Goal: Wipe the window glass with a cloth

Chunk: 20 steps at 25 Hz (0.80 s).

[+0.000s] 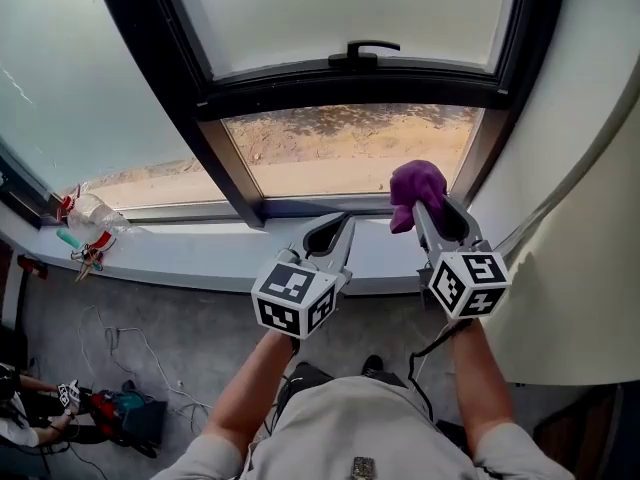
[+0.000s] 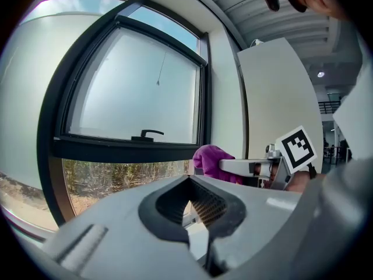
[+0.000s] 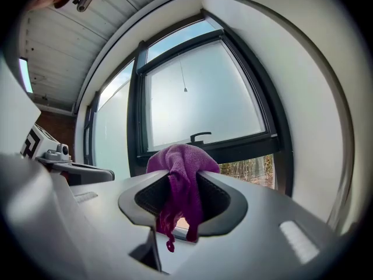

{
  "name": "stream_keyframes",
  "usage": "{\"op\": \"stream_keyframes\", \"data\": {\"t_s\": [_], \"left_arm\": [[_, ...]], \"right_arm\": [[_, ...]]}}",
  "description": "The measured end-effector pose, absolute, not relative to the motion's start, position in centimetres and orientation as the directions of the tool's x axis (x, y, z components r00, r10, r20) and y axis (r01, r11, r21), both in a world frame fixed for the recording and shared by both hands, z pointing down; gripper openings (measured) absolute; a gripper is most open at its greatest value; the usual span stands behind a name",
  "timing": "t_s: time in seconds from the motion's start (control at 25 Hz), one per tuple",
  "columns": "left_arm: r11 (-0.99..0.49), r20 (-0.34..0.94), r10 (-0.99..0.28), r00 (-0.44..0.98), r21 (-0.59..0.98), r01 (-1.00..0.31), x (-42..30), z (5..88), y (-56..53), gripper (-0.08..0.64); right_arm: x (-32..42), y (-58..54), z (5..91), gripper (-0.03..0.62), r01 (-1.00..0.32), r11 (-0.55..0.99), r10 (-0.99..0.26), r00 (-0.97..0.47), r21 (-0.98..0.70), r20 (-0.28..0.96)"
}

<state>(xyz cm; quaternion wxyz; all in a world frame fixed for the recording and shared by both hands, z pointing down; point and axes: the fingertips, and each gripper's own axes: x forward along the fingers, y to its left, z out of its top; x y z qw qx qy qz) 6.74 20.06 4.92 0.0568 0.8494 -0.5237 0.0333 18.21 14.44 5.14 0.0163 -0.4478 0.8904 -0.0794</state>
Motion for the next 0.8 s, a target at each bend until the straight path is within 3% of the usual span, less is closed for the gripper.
{"op": "stream_keyframes", "data": {"t_s": [0.44, 0.8], "left_arm": [[-0.567, 0.107, -0.811, 0.575, 0.095, -0.818, 3.0, 7.5, 10.7, 0.0], [-0.679, 0.119, -0.715, 0.689, 0.117, -0.725, -0.1, 10.0, 4.3, 0.0]], "right_arm": [[15.9, 6.8, 7.7, 0.161, -0.899, 0.424, -0.895, -0.435, -0.113, 0.101], [15.8, 1.7, 11.4, 0.161, -0.975, 0.201, -0.956, -0.217, -0.099, 0.196]]}}
